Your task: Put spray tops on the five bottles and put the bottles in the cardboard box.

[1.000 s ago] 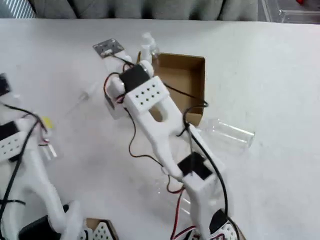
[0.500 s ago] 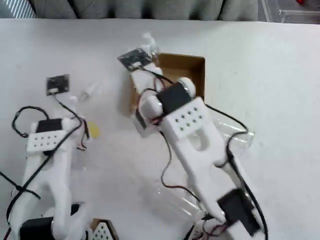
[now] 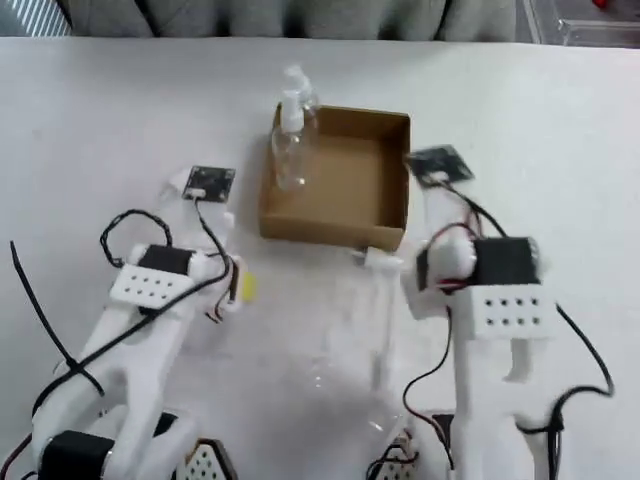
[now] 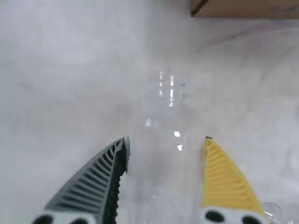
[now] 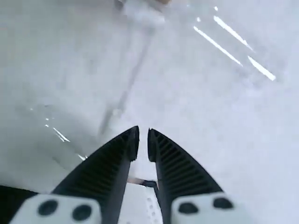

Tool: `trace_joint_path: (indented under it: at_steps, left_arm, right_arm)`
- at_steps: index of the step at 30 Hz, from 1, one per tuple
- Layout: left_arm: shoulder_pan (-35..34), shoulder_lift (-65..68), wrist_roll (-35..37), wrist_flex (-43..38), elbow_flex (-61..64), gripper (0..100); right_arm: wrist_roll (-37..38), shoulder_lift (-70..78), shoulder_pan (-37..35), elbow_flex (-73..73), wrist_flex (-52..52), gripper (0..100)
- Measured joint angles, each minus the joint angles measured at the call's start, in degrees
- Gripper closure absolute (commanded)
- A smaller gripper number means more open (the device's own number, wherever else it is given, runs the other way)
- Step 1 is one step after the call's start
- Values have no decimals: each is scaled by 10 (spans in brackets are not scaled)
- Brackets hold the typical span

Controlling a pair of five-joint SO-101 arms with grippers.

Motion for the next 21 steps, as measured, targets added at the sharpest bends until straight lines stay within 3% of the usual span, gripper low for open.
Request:
trace_joint_path:
  at_steps: [4,11,16,21]
  left_arm:
    - [0,0,0,0,0,657]
    - [-13,0,0,0,0,657]
    - [-26,0,0,4,-10,657]
    - [-92,0,-5,39,-110,657]
  right_arm:
    - [66,-45,110,99,-33,981]
    - [146,-73,277,274,-187,981]
    - [159,-73,316,381,-294,981]
    - [157,-75,316,437,-353,981]
